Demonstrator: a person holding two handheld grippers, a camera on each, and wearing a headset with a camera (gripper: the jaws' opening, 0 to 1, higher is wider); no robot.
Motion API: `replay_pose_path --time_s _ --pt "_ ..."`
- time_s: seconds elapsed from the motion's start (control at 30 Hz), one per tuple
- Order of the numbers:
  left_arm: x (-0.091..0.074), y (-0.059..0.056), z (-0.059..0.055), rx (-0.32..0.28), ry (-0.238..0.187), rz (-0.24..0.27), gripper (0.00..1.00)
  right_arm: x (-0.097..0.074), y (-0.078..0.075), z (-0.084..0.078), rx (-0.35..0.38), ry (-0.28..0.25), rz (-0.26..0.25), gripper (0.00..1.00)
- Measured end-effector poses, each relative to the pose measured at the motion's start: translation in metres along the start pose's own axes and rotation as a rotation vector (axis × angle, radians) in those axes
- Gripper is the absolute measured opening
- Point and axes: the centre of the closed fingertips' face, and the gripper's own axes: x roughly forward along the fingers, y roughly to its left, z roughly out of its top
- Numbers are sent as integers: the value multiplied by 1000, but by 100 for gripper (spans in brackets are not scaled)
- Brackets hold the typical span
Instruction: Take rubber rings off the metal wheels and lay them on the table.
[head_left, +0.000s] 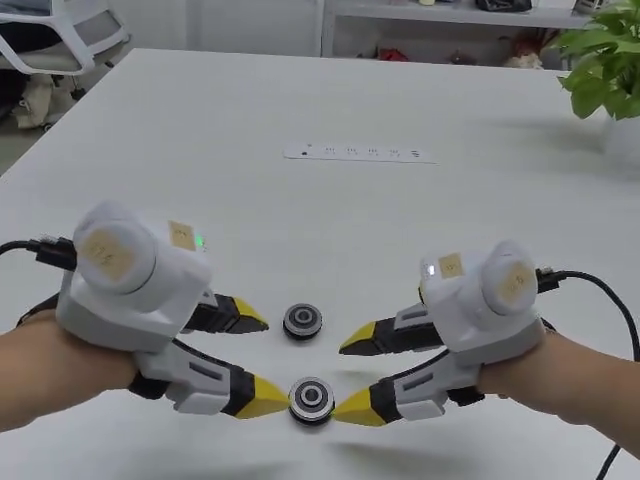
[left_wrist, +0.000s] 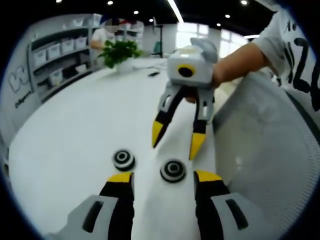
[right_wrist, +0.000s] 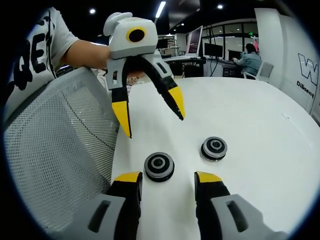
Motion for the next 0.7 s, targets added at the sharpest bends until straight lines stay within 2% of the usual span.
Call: replay_pose_path --time_s 0.33,0.7 --pt "11 -5 -4 -14 15 -40 42 5 5 -5 10 12 26 36" --pt "24 -12 -7 -2 39 -72 36 7 9 -6 22 11 40 32"
